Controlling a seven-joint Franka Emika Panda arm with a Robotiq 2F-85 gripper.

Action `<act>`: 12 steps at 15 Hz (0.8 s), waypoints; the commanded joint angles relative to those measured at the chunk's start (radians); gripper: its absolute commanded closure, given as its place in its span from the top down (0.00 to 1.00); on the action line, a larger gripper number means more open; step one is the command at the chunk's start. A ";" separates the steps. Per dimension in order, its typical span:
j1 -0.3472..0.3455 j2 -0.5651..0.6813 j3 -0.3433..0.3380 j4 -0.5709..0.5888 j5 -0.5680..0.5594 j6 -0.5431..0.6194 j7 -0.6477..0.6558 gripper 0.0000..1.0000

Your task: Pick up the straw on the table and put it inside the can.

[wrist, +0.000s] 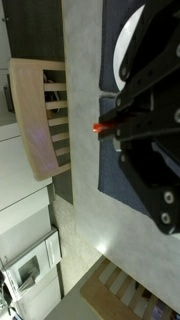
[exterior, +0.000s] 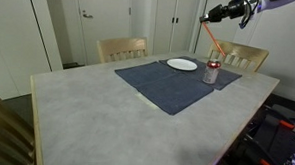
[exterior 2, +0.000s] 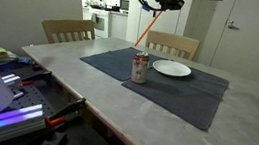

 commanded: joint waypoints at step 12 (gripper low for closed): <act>-0.038 -0.052 -0.018 -0.108 0.195 -0.121 -0.335 0.02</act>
